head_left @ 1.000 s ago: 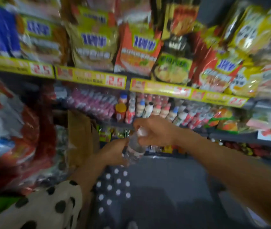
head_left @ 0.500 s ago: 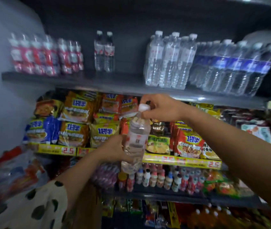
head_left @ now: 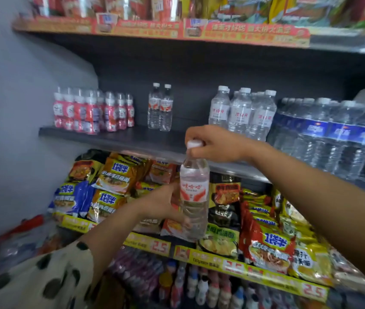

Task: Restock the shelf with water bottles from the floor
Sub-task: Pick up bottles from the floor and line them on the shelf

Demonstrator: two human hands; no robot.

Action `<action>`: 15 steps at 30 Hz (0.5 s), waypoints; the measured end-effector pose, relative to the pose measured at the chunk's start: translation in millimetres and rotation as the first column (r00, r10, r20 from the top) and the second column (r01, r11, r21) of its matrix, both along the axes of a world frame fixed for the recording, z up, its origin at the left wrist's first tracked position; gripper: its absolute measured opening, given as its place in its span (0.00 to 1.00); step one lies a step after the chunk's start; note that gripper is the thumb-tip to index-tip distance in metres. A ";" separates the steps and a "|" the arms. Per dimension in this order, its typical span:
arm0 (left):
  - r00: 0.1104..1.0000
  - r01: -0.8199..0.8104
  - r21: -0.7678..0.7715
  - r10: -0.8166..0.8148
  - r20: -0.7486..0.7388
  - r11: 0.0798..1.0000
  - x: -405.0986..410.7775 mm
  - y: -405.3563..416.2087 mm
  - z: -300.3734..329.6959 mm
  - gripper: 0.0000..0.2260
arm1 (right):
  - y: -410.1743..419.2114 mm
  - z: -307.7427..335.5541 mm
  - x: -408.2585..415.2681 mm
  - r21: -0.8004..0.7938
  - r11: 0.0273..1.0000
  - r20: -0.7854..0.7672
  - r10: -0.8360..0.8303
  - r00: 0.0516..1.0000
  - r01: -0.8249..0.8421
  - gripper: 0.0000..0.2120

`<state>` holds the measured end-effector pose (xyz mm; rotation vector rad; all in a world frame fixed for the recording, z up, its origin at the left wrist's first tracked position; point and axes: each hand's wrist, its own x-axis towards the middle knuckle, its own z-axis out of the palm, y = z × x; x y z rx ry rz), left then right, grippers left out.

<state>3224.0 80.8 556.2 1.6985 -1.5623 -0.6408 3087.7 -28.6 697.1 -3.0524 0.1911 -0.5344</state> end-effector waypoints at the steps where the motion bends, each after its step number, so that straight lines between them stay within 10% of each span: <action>1: 0.999 0.003 -0.003 -0.004 -0.042 1.000 1.5 -1.3 1.7 0.32 | -2.3 5.8 1.5 0.016 0.999 -0.010 0.034 0.999 -0.034 0.06; 15: 1.000 0.024 -0.050 -0.023 0.020 0.998 56.0 11.8 63.0 0.18 | 0.4 50.7 48.2 0.001 1.000 0.171 -0.026 0.985 0.026 0.14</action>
